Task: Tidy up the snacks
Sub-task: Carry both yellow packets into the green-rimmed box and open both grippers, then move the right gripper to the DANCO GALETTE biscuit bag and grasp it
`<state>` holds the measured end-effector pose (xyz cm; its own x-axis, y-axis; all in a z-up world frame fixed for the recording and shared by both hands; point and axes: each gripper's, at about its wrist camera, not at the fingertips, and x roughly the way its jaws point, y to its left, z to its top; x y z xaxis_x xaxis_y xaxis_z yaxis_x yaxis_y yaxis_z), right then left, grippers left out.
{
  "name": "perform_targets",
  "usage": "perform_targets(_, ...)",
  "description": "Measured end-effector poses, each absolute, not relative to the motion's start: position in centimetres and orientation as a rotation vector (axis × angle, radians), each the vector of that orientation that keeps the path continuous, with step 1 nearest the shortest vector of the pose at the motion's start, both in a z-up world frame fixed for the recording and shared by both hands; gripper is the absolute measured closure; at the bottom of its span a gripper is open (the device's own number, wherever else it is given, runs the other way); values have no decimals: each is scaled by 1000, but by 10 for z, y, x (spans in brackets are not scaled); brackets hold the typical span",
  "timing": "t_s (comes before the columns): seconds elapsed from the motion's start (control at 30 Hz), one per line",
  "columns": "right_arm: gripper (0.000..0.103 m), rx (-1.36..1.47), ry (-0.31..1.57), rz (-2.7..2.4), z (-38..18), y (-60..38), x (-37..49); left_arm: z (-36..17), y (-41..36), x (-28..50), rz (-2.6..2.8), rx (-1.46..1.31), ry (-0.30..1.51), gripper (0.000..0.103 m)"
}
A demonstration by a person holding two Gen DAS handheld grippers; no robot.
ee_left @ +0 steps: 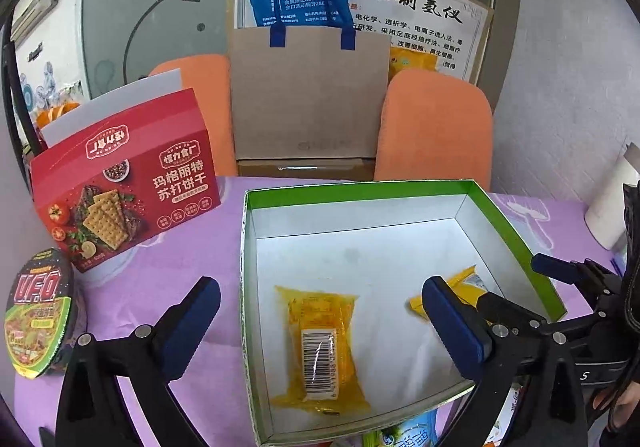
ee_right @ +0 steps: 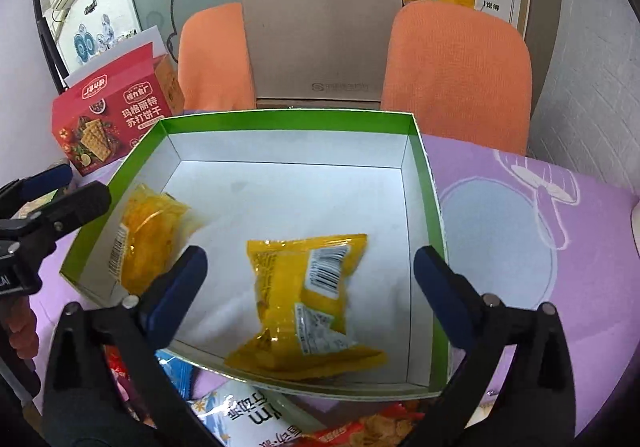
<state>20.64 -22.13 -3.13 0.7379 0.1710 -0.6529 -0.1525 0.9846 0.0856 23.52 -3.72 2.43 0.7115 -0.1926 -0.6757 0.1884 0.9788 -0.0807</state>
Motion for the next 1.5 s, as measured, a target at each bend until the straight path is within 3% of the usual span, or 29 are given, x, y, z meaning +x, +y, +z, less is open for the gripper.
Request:
perform_targets(0.37, 1, -22, 660, 97, -1, -220, 165, 54, -26, 200, -172, -23, 689, 0)
perform_targets(0.87, 0, 50, 446, 195, 47, -227, 23, 84, -24, 80, -267, -13, 622, 0)
perform_targets(1.13, 0, 62, 588, 228, -3, -255, -36, 57, -12, 19, -273, -7, 618, 0)
perform_targets(1.3, 0, 35, 755, 140, -55, -266, -40, 24, -4, 3, -287, -16, 700, 0)
perform_targets(1.5, 0, 55, 808, 132, -86, -257, -39, 10, -10, -12, -332, -43, 738, 0)
